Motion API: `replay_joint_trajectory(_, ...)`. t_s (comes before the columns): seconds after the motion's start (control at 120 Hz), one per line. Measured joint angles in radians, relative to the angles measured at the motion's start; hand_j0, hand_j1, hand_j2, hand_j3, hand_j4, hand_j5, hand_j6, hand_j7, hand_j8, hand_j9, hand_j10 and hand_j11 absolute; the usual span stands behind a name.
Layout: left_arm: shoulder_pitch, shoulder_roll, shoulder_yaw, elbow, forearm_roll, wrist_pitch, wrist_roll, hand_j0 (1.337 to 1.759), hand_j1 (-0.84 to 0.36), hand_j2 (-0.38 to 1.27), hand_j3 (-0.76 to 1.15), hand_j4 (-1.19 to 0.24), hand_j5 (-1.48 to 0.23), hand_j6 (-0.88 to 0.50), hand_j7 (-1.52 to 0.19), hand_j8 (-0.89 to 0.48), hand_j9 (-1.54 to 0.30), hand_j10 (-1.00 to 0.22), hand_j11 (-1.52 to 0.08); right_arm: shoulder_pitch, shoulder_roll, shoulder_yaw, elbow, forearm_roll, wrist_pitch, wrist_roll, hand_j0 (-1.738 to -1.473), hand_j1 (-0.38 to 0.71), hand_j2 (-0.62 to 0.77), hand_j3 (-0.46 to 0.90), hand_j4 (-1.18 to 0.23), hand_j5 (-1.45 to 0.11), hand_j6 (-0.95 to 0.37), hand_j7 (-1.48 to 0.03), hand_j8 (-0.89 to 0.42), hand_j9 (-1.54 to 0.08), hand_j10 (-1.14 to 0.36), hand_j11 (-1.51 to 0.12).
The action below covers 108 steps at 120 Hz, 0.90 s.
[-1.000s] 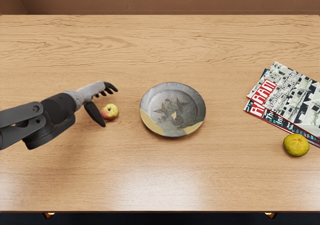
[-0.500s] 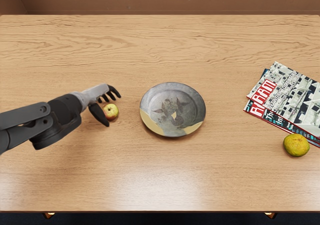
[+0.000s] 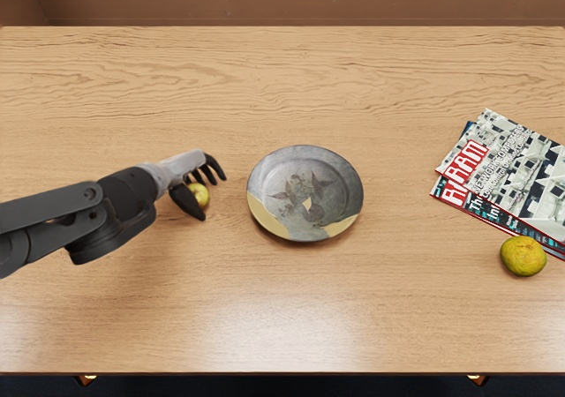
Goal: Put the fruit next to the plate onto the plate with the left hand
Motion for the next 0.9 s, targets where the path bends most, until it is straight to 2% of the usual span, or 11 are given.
replay_joint_trajectory(0.375, 0.0, 0.017, 0.006, 0.0, 0.0, 0.0, 0.0, 1.658, -0.23, 0.11, 0.0, -0.5, -0.65, -0.5, -0.65, -0.5, -0.65, -0.5, -0.65, 0.003, 0.0, 0.0, 0.0, 0.0, 0.0, 0.0, -1.658, -0.35, 0.0, 0.0, 0.0, 0.0, 0.0, 0.0, 0.0, 0.0, 0.0, 0.0)
replay_joint_trajectory(0.558, 0.0, 0.017, 0.006, 0.0, -0.001, -0.001, 0.0, 1.657, -0.25, 0.13, 0.0, -0.53, -0.7, -0.53, -0.7, -0.47, -0.7, -0.53, -0.7, 0.004, 0.0, 0.0, 0.0, 0.0, 0.0, 0.0, -1.658, -0.35, 0.0, 0.0, 0.0, 0.0, 0.0, 0.0, 0.0, 0.0, 0.0, 0.0)
replay_joint_trajectory(0.9, 0.001, 0.025, 0.007, 0.001, 0.0, -0.002, 0.0, 1.654, -0.26, 0.17, 0.0, -0.6, -0.8, -0.49, -0.8, -0.44, -0.8, -0.6, -0.8, 0.008, 0.0, 0.0, 0.0, 0.0, 0.001, 0.0, -1.658, -0.35, 0.0, 0.0, 0.0, 0.0, 0.0, 0.0, 0.0, 0.0, 0.0, 0.0)
